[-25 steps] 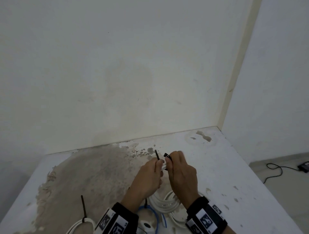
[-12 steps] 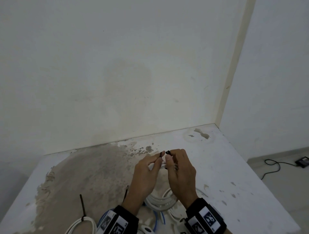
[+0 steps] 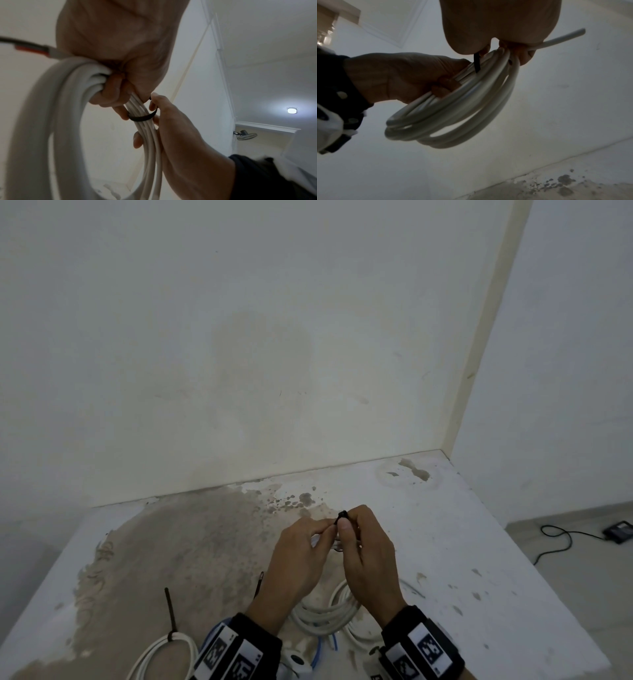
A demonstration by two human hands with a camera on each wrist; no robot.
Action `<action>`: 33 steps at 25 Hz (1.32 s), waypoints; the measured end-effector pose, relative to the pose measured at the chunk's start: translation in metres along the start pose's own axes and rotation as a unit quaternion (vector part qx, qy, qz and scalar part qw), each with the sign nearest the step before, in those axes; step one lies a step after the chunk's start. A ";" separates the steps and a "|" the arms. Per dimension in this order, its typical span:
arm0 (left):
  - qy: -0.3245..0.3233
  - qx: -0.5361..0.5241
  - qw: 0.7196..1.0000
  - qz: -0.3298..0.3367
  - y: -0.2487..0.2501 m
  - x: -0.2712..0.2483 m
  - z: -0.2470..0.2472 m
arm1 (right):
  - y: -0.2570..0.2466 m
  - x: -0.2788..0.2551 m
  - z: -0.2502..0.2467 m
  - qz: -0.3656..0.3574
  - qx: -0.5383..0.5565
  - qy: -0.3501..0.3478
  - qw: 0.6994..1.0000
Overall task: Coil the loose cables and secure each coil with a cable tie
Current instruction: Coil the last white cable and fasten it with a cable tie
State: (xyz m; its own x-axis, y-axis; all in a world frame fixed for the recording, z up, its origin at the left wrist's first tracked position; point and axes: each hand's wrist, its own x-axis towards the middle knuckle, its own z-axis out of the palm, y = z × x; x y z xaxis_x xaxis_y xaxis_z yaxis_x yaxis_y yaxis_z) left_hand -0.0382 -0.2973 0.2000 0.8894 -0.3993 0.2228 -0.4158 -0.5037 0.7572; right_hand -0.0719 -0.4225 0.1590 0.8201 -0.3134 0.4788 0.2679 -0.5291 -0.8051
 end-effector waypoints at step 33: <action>-0.021 -0.123 0.991 -0.048 -0.018 0.001 0.013 | 0.004 0.015 -0.020 0.096 0.132 -0.026 0.986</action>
State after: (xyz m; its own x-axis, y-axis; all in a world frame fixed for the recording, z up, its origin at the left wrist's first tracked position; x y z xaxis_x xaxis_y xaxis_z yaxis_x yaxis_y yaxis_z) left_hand -0.0321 -0.2985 0.1787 0.9121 -0.3921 0.1199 -0.2650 -0.3406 0.9021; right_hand -0.0685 -0.4449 0.1703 0.8917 -0.3423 0.2962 0.2224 -0.2386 -0.9453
